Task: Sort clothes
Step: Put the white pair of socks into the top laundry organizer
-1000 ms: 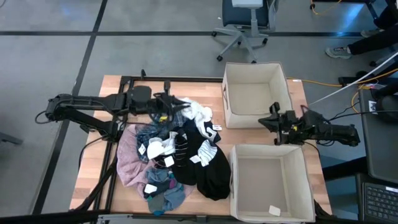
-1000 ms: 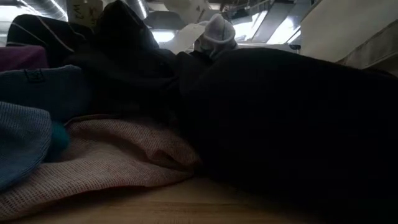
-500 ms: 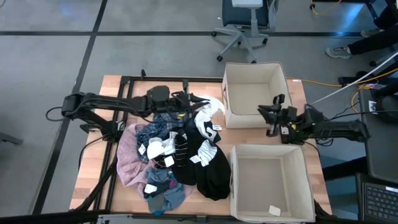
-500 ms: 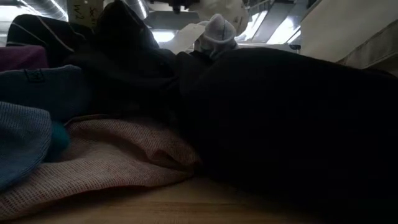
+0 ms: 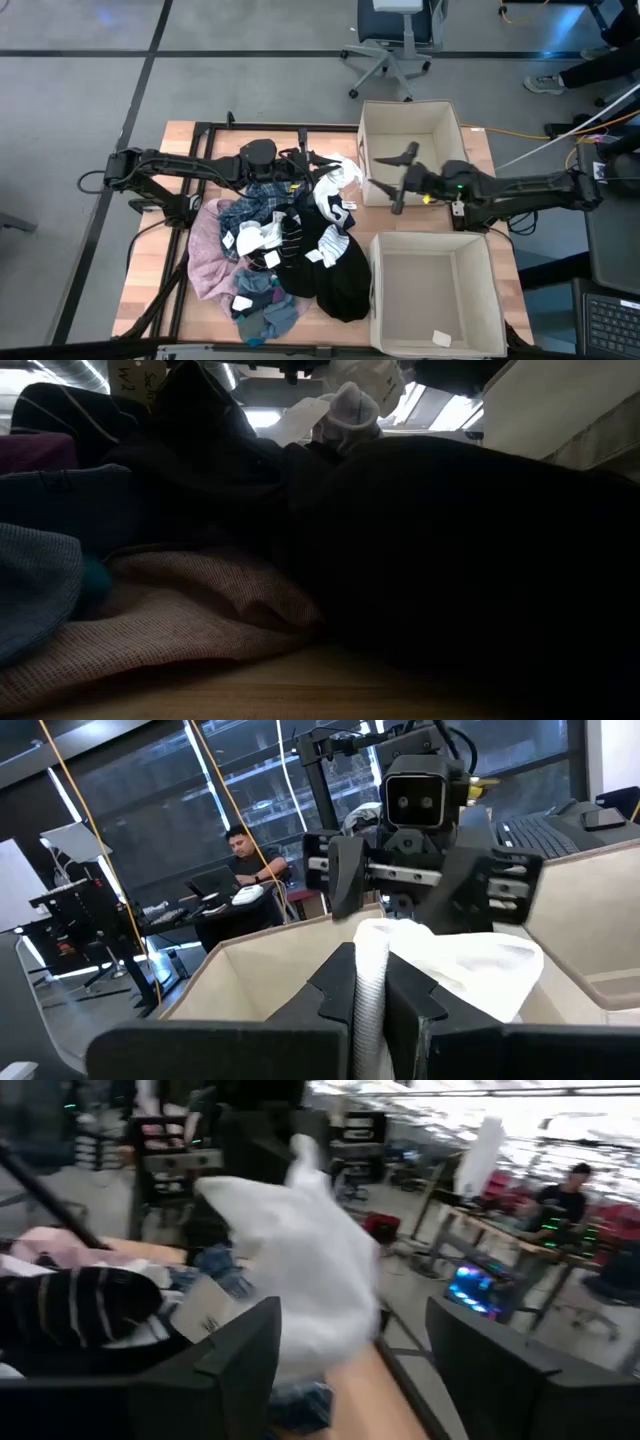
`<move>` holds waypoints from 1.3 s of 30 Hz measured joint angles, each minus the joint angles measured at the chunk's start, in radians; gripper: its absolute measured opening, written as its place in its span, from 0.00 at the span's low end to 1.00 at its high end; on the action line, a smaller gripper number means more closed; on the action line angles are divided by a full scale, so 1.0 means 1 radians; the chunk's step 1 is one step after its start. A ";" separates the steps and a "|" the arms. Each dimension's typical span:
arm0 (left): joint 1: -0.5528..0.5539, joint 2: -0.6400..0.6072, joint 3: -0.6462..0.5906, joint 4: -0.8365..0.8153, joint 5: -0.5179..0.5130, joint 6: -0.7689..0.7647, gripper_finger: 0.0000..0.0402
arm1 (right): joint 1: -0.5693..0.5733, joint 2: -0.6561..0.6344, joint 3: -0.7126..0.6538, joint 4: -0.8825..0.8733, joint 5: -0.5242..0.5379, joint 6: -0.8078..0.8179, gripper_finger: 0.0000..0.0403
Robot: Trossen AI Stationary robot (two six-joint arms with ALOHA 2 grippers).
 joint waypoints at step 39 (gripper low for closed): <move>-0.001 -0.127 0.000 -0.244 -0.101 -0.094 0.36 | 0.001 0.086 0.216 -0.202 0.100 -0.182 0.02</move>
